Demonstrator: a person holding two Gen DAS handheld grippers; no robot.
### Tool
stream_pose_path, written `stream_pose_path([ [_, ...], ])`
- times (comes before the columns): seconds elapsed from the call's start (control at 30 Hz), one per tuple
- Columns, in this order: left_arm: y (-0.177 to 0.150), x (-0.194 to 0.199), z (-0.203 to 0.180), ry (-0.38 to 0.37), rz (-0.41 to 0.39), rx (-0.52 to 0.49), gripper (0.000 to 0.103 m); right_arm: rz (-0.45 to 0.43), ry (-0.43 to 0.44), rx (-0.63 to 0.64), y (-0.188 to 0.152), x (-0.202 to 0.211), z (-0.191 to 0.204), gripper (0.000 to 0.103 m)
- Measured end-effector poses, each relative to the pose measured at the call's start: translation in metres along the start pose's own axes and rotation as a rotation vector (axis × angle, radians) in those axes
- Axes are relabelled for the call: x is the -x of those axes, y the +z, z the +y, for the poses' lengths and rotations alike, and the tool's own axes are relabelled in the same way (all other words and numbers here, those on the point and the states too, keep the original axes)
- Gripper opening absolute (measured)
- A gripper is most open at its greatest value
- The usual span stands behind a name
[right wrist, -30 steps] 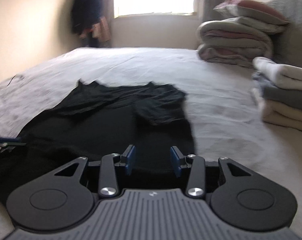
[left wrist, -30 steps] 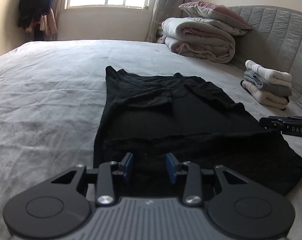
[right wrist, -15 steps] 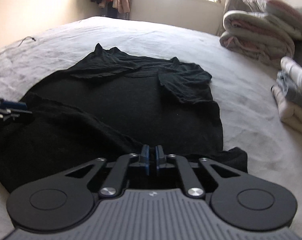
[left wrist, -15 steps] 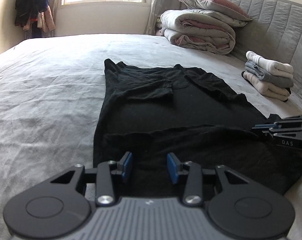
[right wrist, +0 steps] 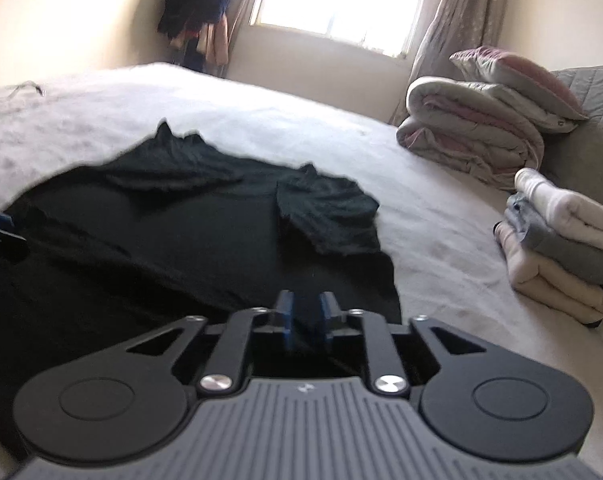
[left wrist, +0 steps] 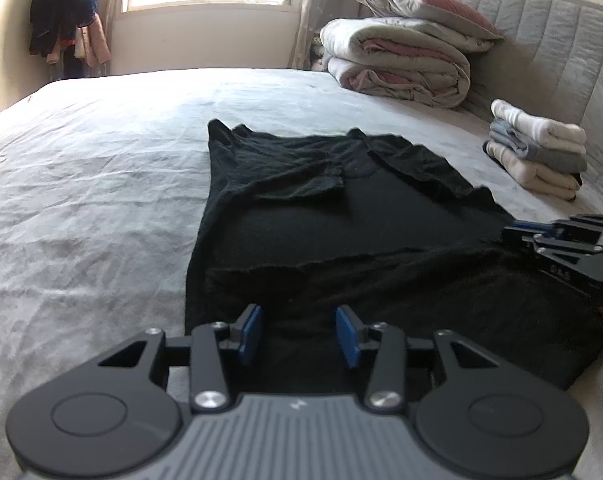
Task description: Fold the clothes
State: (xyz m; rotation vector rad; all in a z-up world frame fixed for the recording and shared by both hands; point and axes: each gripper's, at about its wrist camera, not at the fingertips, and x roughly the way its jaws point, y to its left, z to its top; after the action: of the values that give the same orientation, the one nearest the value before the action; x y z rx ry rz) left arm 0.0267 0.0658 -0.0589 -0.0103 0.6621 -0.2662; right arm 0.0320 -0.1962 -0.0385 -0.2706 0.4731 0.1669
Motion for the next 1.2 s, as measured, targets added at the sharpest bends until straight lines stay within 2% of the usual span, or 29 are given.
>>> stream_pose_path([
  [0.03, 0.0, 0.0, 0.0, 0.004, -0.002, 0.003, 0.043, -0.012, 0.009, -0.009, 0.002, 0.005, -0.001, 0.032],
  [0.13, 0.0, 0.0, 0.002, 0.015, -0.007, 0.011, 0.043, -0.021, 0.101, -0.037, 0.007, 0.016, 0.005, 0.032],
  [0.23, 0.0, 0.0, 0.003, 0.026, -0.012, 0.019, 0.043, 0.029, 0.147, -0.045, 0.004, 0.011, 0.009, 0.032],
  [0.33, 0.0, 0.0, 0.004, 0.037, -0.018, 0.027, 0.044, 0.098, 0.075, -0.052, -0.009, -0.001, -0.006, 0.032],
  [0.47, 0.0, 0.001, 0.006, 0.059, -0.022, 0.039, 0.046, 0.118, -0.02, -0.164, -0.014, -0.001, -0.048, 0.03],
  [0.67, 0.005, 0.013, 0.016, 0.124, -0.005, 0.078, 0.052, 0.121, -0.054, -0.277, -0.018, 0.025, -0.08, 0.032],
  [0.8, 0.009, 0.027, 0.032, 0.087, 0.021, 0.173, 0.052, 0.153, 0.031, -0.392, -0.018, 0.044, -0.095, 0.038],
  [0.87, 0.008, 0.033, 0.041, 0.064, 0.051, 0.221, 0.052, 0.175, 0.086, -0.455, -0.019, 0.051, -0.101, 0.039],
  [0.97, 0.004, 0.04, 0.056, 0.035, 0.105, 0.298, 0.053, 0.232, 0.157, -0.549, -0.022, 0.058, -0.109, 0.046],
  [1.07, -0.002, 0.046, 0.069, -0.004, 0.138, 0.377, 0.053, 0.311, 0.193, -0.62, -0.03, 0.062, -0.114, 0.049],
  [1.2, -0.007, 0.058, 0.083, -0.064, 0.168, 0.465, 0.053, 0.372, 0.215, -0.723, -0.043, 0.069, -0.122, 0.049],
])
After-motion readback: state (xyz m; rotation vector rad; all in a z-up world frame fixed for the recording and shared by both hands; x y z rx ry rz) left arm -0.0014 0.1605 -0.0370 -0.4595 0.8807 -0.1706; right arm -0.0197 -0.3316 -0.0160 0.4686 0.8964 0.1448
